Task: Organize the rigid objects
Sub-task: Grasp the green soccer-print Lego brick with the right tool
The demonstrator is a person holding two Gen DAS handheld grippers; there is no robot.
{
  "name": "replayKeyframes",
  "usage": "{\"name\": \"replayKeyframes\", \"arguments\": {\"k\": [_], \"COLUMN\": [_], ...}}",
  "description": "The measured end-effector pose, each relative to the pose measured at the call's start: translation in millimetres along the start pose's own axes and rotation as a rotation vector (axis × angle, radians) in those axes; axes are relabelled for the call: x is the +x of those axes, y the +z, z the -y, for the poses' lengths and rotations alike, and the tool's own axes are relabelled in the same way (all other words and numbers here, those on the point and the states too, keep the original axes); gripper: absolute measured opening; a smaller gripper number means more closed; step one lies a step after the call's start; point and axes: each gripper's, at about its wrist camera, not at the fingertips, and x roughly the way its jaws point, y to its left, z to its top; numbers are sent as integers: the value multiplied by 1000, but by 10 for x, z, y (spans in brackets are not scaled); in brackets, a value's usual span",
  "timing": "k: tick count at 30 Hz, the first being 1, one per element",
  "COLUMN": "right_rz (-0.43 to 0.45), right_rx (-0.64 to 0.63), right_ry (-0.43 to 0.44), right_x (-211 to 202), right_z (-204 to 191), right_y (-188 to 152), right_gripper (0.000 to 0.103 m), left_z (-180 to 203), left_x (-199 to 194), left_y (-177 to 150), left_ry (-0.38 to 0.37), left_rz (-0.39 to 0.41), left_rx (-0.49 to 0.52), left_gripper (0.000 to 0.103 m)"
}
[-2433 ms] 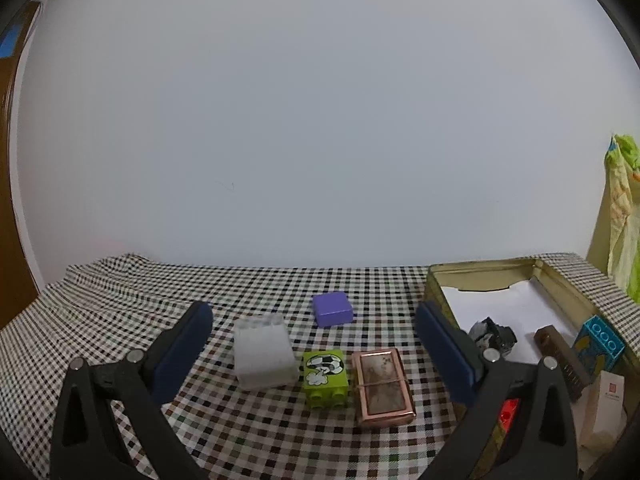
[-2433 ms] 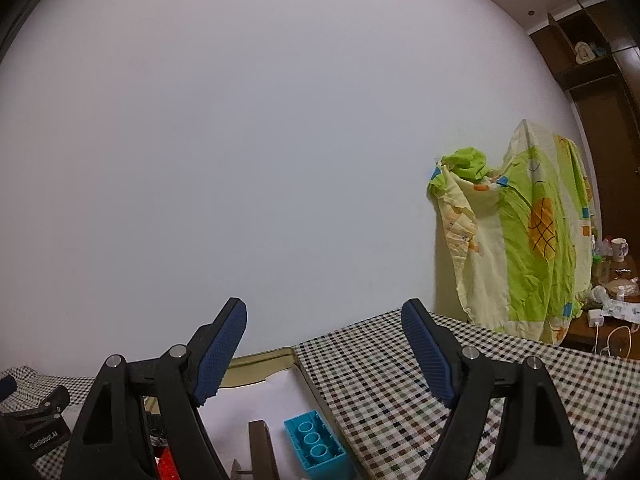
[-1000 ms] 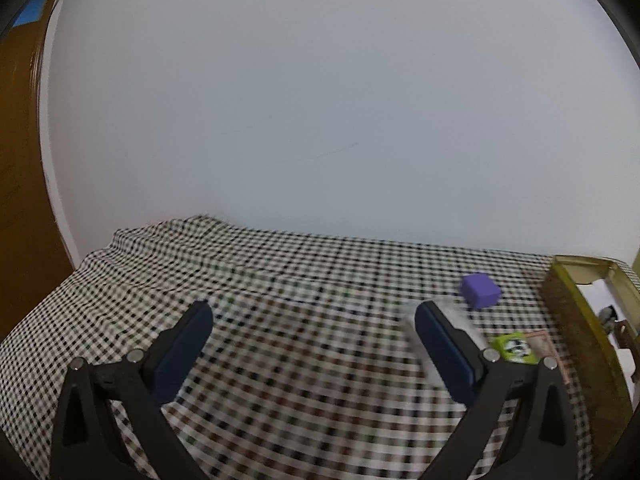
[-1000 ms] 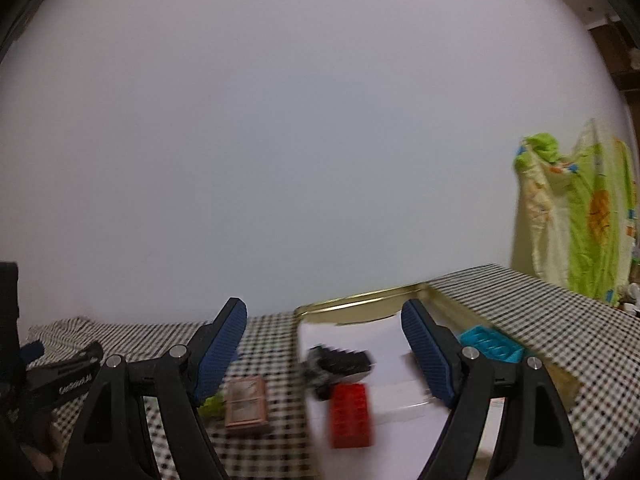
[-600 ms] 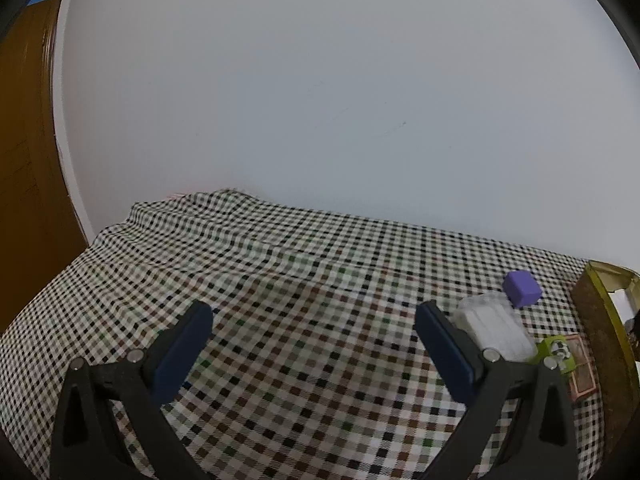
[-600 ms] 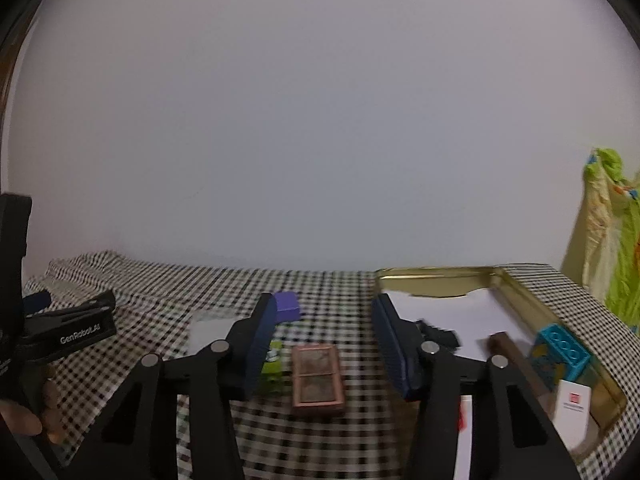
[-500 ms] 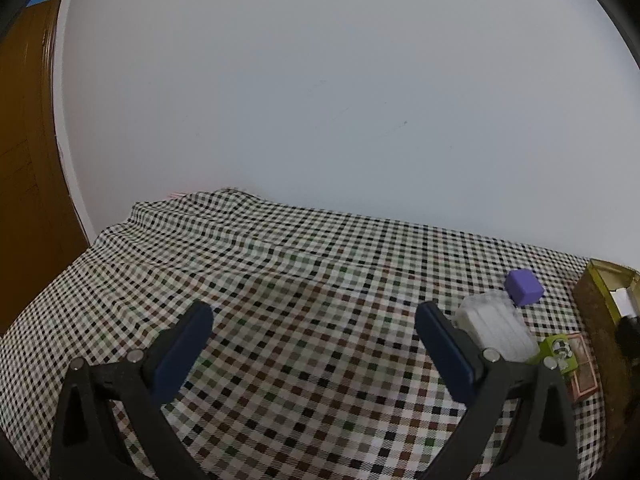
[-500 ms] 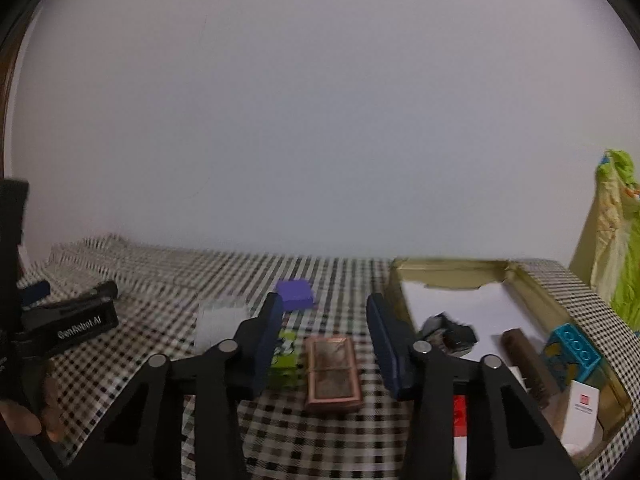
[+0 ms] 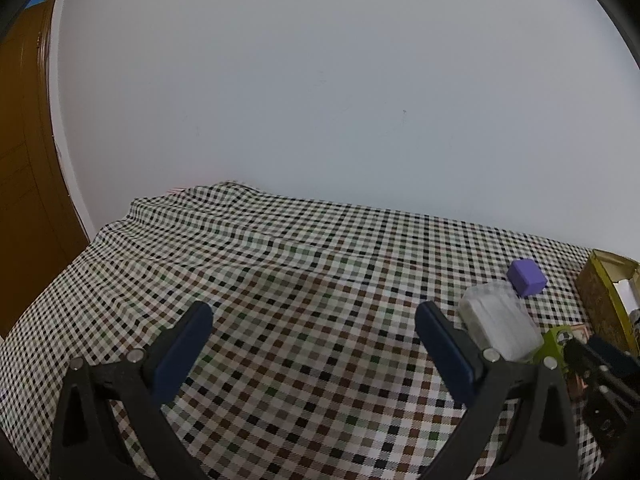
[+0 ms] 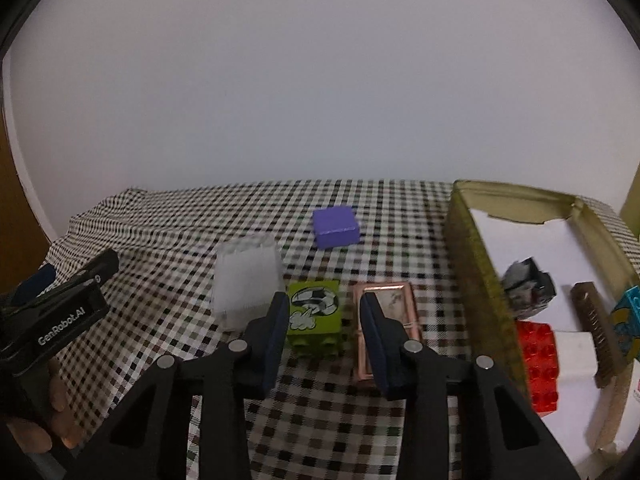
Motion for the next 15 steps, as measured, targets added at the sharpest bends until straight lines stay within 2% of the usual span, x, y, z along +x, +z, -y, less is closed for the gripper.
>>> {"name": "replayKeyframes", "arguments": {"k": [6,10,12,15], "right_rz": [-130,-137,-150,-128], "right_rx": [39,24,17,47], "right_ry": [30,36,42,106], "right_x": [243,278,298,265], "right_z": [16,-36,-49,23], "right_y": [16,53,50,21], "right_gripper": [40,40,35,34], "left_z": [-37,-35,-50,-44], "left_x": [30,77,133,169], "left_y": [-7,5,7,0], "left_ry": [-4,-8,-11,-32], "left_rz": [-8,-20,-24,-47], "left_rx": [-1,0,-1,-1], "left_gripper": [102,102,102,102]}}
